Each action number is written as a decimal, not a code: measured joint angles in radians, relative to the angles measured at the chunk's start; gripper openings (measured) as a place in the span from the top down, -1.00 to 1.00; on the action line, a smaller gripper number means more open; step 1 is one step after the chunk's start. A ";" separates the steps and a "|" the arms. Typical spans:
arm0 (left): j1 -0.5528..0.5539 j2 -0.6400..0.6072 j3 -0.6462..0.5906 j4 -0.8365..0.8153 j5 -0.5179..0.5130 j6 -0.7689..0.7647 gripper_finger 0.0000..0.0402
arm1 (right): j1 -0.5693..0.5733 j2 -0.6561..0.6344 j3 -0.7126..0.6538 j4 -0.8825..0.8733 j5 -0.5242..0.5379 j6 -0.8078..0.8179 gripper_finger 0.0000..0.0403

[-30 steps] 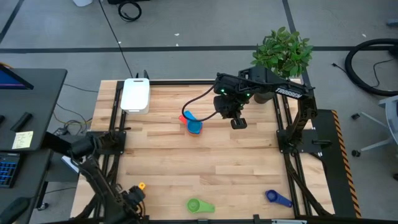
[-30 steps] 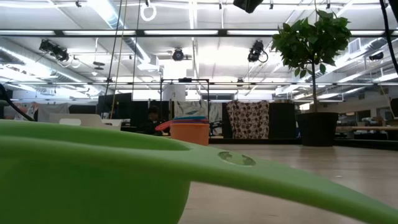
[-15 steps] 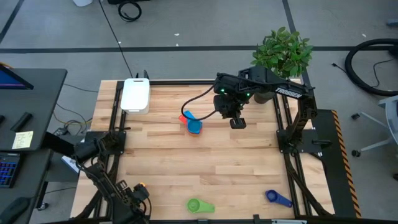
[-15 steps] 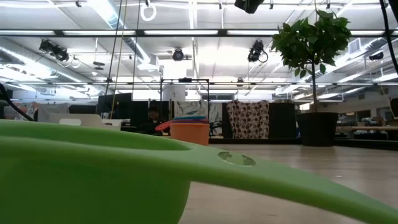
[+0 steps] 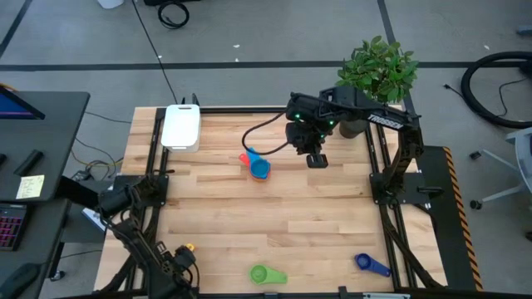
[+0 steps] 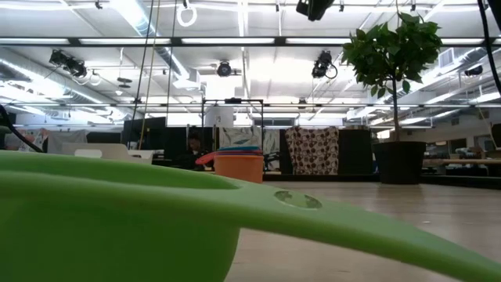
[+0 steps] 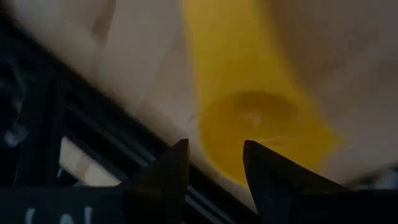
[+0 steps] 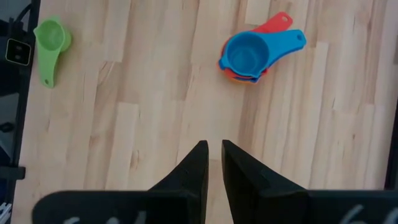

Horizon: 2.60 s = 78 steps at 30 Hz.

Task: Nest measuring cups in basket
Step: Stack the yellow measuring cup on top of the light blue measuring cup

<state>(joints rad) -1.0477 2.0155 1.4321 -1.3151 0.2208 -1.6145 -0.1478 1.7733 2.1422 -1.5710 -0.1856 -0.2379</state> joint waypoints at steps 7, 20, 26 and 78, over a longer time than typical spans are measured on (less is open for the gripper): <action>-0.006 0.000 -0.124 0.203 0.142 0.061 0.22 | -0.009 0.000 0.000 0.005 0.000 0.000 0.75; -0.005 -0.005 -0.162 0.301 0.149 0.131 0.35 | -0.019 0.000 0.000 0.006 0.000 0.000 0.75; -0.005 -0.003 -0.162 0.297 0.145 0.172 0.58 | -0.031 0.000 0.000 0.007 0.000 0.000 0.76; 1.275 -0.424 -0.163 0.713 -0.022 0.177 0.94 | -0.113 -0.403 0.000 0.138 0.376 -0.447 0.81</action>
<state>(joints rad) 0.2268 1.5913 1.2694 -0.6022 0.1987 -1.4380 -0.2608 1.3705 2.1426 -1.4330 0.1906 -0.6846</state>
